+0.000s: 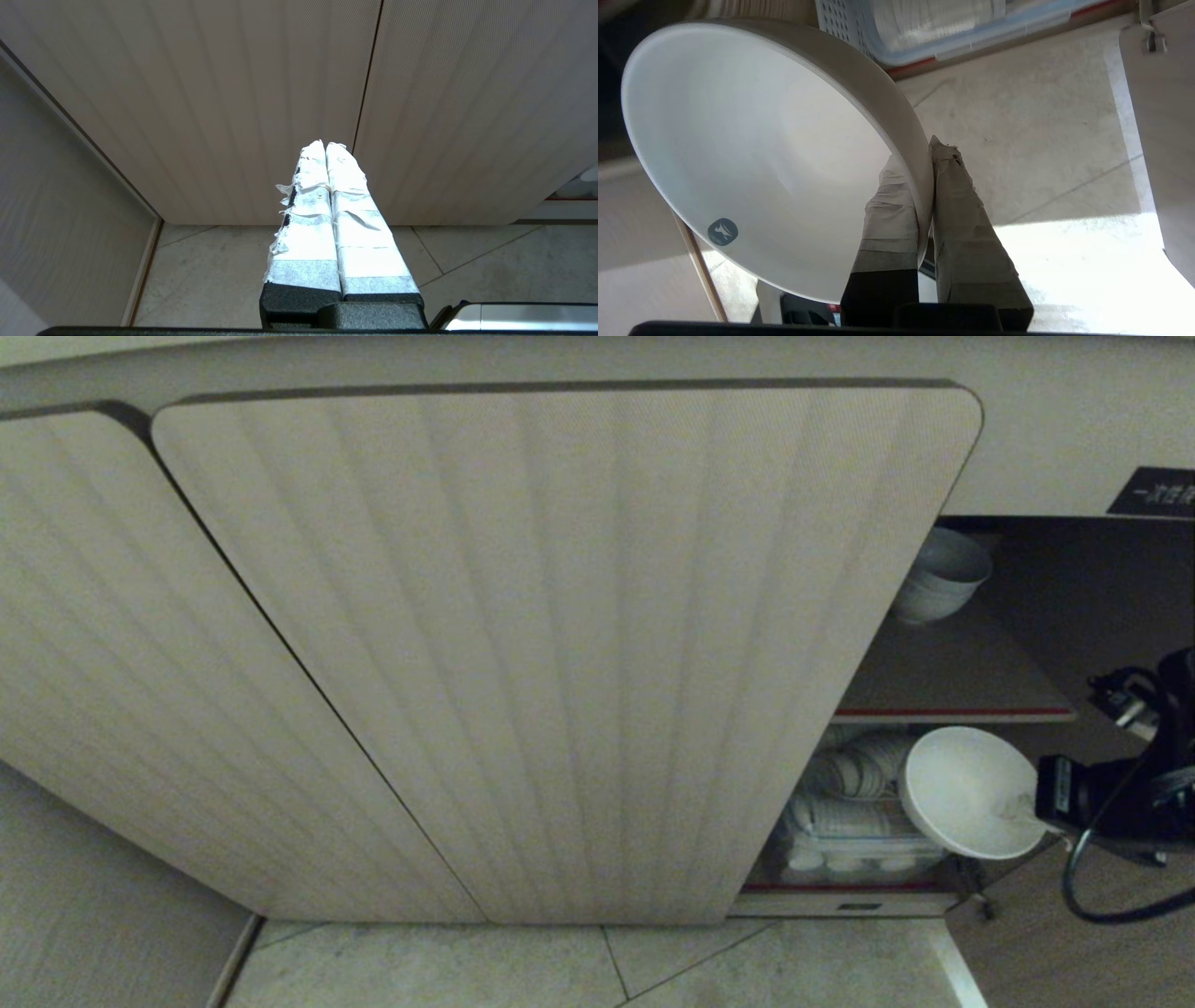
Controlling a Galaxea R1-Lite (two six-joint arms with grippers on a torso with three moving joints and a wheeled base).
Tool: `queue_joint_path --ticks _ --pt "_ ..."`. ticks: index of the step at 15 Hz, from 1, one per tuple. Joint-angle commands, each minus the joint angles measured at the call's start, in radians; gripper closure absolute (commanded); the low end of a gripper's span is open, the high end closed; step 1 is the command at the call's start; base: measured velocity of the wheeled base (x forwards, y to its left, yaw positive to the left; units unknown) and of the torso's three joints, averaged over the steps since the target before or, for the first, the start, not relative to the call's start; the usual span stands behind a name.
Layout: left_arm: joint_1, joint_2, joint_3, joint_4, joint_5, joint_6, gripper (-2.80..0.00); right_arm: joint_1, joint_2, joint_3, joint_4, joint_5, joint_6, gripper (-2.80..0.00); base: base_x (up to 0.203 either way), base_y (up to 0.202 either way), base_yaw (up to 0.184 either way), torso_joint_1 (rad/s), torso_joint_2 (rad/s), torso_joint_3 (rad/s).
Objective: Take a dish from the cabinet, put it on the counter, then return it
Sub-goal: Place it on the table
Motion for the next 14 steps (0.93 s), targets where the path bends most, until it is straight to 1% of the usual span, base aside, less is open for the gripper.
queue_joint_path --ticks 1,2,5,9,11,14 --pt "0.0 0.0 0.0 0.0 0.0 -0.001 0.0 0.001 -0.054 0.042 0.009 0.003 -0.029 0.0 0.0 0.0 0.0 0.0 0.0 0.0" --pt "0.0 0.0 0.0 0.0 0.0 -0.001 0.0 0.001 -0.077 0.056 0.024 0.009 -0.047 0.0 0.0 0.0 0.0 0.0 0.0 0.0" --pt "0.0 0.0 0.0 0.0 0.0 -0.001 0.0 0.001 -0.146 0.088 0.067 0.057 -0.06 0.0 0.0 0.0 0.0 0.0 0.0 0.0" --pt "0.0 0.0 0.0 0.0 0.0 -0.001 0.0 0.01 -0.23 0.151 0.118 0.066 -0.064 0.0 0.0 0.0 0.0 0.0 0.0 0.0" --pt "0.0 0.0 0.0 0.0 0.0 -0.001 0.0 0.015 -0.273 0.184 0.145 0.084 -0.064 0.0 0.0 0.0 0.0 0.0 0.0 0.0" --pt "0.0 0.0 0.0 0.0 0.0 -0.001 0.0 0.019 -0.314 0.196 0.203 0.093 -0.064 0.0 0.0 0.0 0.0 0.0 0.0 0.0"
